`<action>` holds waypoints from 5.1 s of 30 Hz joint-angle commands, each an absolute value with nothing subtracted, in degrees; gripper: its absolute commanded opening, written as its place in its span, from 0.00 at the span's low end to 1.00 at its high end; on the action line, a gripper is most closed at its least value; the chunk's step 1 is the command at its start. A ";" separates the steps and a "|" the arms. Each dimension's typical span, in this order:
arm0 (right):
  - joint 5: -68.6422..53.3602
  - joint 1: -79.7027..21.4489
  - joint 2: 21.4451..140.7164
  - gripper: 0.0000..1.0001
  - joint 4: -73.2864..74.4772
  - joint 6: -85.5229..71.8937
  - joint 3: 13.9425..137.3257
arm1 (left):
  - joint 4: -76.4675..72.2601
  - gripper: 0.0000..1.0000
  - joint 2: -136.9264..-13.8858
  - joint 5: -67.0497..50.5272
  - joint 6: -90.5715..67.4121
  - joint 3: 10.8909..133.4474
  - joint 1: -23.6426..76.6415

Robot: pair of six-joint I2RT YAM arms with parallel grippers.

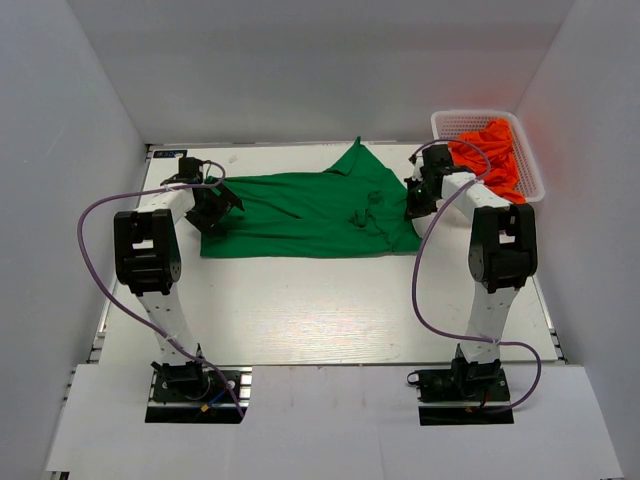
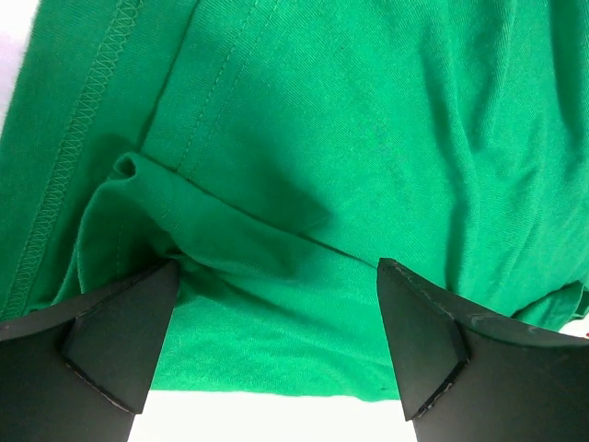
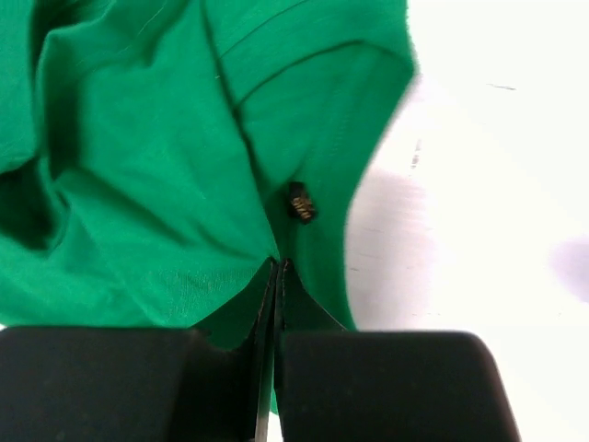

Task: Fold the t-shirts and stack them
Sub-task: Fold the flattened tshirt in 1/3 of the way

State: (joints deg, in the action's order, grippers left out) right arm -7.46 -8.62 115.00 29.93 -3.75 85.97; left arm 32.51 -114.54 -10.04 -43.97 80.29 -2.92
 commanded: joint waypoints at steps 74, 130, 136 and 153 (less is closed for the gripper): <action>-0.18 -31.81 88.85 0.44 32.43 -5.36 63.98 | 44.30 1.00 -79.01 -0.18 -36.39 66.09 -3.69; -3.17 -33.22 97.82 0.35 26.19 -5.01 66.89 | 42.19 1.00 -84.46 -3.69 -35.33 64.60 -3.69; -6.32 -33.31 97.56 0.06 24.00 -5.19 66.71 | 42.19 1.00 -83.94 -3.69 -35.33 64.60 -3.69; -3.87 -33.31 105.46 0.00 29.27 2.02 77.95 | 42.71 1.00 -83.94 -3.60 -35.33 65.13 -3.69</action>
